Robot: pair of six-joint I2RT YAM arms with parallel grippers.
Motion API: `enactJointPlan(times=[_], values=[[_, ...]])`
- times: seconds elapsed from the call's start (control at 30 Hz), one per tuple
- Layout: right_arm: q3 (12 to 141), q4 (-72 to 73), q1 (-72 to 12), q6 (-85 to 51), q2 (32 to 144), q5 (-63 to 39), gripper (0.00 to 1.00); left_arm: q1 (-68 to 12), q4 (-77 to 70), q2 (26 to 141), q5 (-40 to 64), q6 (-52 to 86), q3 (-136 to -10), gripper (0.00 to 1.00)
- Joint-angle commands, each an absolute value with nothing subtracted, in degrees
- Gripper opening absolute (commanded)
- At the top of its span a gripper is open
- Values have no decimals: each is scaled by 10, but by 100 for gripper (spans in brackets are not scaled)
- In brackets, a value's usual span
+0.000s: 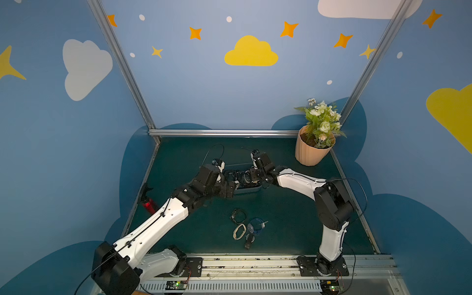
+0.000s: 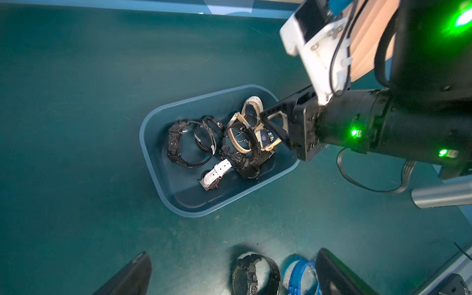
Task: Put the watch into the storage box
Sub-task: Place the watch in the storage box, then pick up the watch at the center of the board.
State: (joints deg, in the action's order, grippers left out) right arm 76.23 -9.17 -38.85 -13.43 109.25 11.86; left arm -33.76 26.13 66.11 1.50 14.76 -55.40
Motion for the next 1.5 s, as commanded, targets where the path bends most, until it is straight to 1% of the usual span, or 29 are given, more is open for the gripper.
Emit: enactJointPlan(times=[0.0,0.07,0.17,0.37,0.47,0.6,0.73,0.87,1.0,1.1,1.23,1.4,1.47], values=[[780,-95,-378,-139,1066,105,51,-335,266,664,21,139,-573,100],[779,-100,-372,-140,1039,103,59,-336,259,660,15,140,-567,100],[771,-106,-361,-139,996,96,67,-336,254,658,22,140,-565,100],[707,-94,-352,-172,910,79,77,-335,255,664,25,141,-567,100],[663,-90,-352,-182,873,63,80,-335,256,674,37,142,-570,100],[591,-74,-353,-200,821,67,82,-335,264,688,41,155,-580,100],[557,-106,-353,-210,780,83,82,-342,268,695,41,195,-577,100],[522,-105,-352,-212,744,104,82,-365,256,695,47,261,-549,95],[517,-110,-353,-214,736,115,82,-414,273,685,26,319,-528,89],[518,-103,-352,-216,744,113,82,-454,290,671,-8,352,-510,84],[524,-105,-353,-218,752,104,82,-509,319,650,-69,406,-476,75],[513,-107,-354,-224,744,107,82,-609,340,638,-147,475,-434,64],[507,-110,-355,-228,738,109,82,-645,340,642,-164,493,-421,61]])
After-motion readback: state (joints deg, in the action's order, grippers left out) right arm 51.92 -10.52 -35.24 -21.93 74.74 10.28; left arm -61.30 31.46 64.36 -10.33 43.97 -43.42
